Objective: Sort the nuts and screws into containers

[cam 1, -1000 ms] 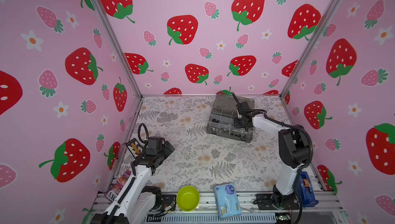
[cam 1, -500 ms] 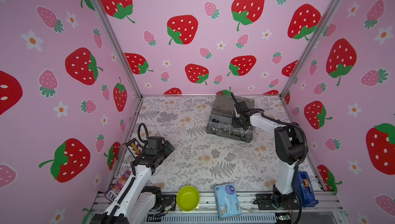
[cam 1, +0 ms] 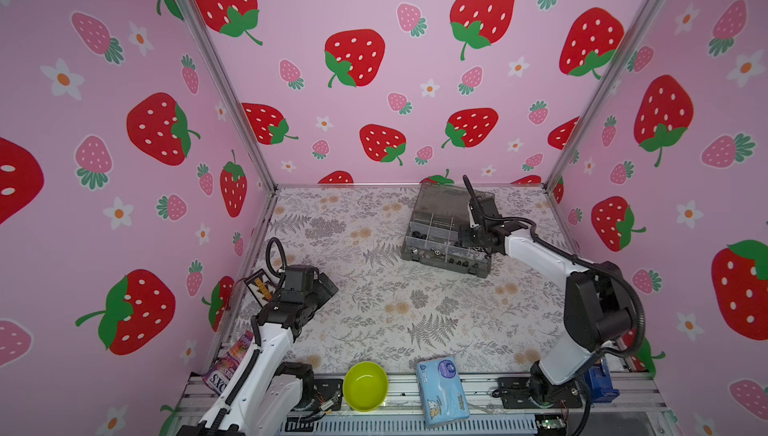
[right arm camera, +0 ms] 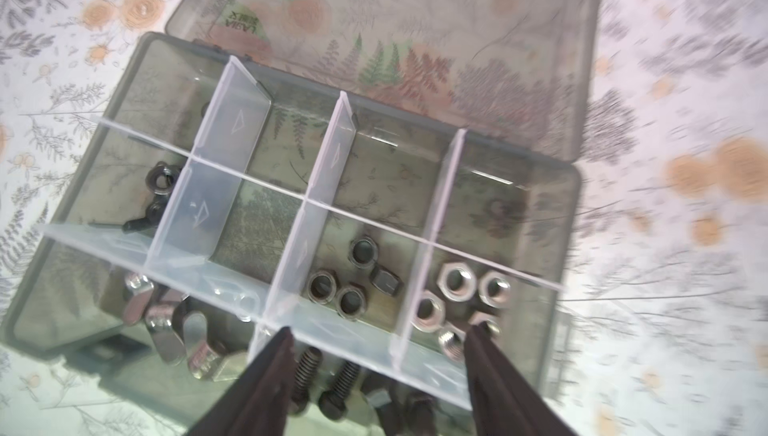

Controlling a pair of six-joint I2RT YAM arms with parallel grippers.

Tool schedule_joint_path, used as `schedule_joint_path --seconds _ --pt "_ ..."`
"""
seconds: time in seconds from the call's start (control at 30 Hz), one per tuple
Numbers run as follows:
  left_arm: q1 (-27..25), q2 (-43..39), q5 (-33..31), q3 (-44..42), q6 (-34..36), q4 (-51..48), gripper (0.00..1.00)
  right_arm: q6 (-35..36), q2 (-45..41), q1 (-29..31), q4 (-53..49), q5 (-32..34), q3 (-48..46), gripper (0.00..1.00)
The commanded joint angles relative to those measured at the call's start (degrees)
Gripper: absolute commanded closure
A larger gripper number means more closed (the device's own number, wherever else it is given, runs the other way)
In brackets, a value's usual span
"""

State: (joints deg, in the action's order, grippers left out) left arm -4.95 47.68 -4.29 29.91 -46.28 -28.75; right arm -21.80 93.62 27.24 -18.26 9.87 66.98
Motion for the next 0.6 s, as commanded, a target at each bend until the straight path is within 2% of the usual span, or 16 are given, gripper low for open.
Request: schedule_joint_path --seconds 0.0,0.1,0.33,0.43,0.57 --pt "0.4 -2.7 -4.5 2.9 3.0 -3.5 0.01 -1.0 -5.6 -0.4 4.3 4.1 -5.1 0.22" --pt "0.3 -6.2 -7.1 2.4 4.8 -4.2 0.01 -2.3 -11.3 -0.6 7.1 8.2 -10.6 0.00" --pt "0.3 -17.0 -14.3 -1.3 10.6 -3.3 0.01 -4.3 -21.8 -2.0 12.5 18.9 -21.4 0.00" --pt "0.4 -21.8 -16.5 -3.3 12.0 -1.3 0.01 -2.4 -26.1 -2.5 17.6 21.7 -26.1 0.00" --pt "0.4 -25.7 -18.1 -8.0 15.3 6.3 0.01 2.1 -30.3 -2.6 25.7 24.6 -31.9 0.00"
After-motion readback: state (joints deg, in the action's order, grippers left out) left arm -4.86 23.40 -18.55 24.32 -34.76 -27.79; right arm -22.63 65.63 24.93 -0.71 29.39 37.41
